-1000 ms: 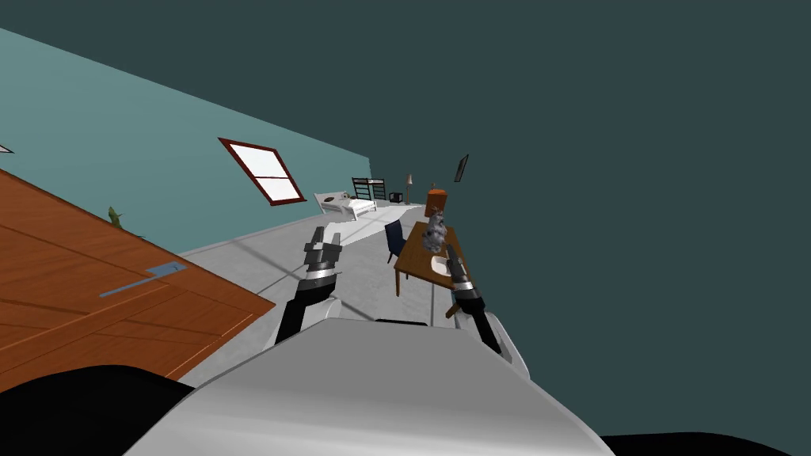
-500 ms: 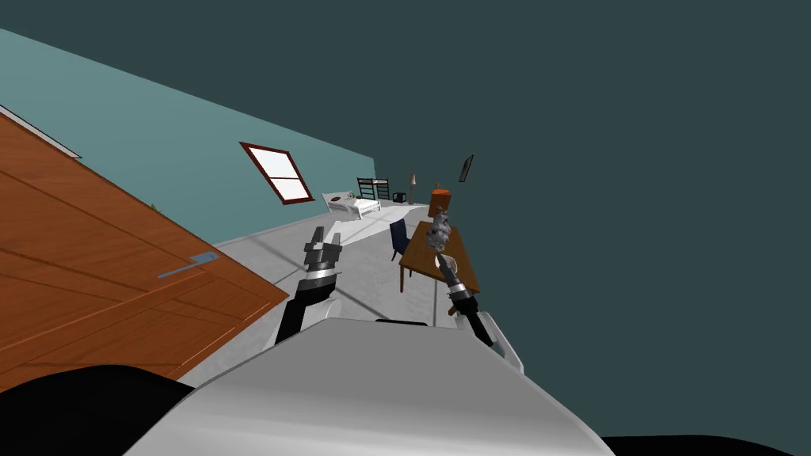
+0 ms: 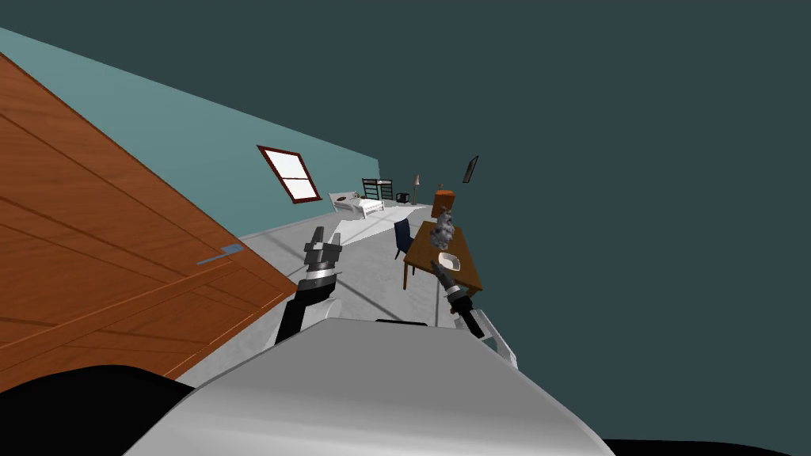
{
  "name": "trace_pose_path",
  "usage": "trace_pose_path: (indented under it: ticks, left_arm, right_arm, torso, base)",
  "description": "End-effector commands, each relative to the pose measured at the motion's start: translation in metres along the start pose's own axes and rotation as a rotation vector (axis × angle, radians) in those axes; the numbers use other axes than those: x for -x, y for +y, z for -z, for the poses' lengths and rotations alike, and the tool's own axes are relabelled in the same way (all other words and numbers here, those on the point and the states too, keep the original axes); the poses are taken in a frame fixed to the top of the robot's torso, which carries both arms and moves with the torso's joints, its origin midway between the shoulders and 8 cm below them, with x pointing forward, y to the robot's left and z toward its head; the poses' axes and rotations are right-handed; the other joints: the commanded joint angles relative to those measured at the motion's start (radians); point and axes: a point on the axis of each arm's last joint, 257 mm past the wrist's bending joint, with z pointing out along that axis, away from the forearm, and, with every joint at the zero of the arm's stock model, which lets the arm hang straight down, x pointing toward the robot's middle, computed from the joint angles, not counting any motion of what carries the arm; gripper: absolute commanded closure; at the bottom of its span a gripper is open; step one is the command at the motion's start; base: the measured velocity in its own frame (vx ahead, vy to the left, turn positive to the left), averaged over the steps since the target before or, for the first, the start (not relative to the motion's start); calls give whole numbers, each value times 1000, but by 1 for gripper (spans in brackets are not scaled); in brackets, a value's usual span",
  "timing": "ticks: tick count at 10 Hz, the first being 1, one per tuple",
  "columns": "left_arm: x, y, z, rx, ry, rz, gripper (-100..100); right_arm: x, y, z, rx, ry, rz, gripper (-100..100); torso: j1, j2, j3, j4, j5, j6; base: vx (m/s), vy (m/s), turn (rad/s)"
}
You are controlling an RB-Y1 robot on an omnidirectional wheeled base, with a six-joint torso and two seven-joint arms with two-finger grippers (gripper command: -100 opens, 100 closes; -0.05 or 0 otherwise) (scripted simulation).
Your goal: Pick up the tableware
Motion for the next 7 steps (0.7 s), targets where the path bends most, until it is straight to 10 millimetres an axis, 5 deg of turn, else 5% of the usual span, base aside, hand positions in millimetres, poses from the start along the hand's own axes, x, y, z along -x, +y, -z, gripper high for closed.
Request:
trace_pose_path:
  ticks: [1, 7]
  left_arm:
    - [0, 0, 0, 0, 0, 0, 0]
    - [0, 0, 0, 0, 0, 0, 0]
  right_arm:
    - [-13, -14, 3, -28, 35, 35, -100]
    - [-68, -95, 17, -146, 252, 341, -100]
  torso:
    - [0, 0, 0, 0, 0, 0]
    - [-1, -2, -1, 0, 0, 0]
  base:
    - [-59, 32, 35]
    - [-55, 34, 85]
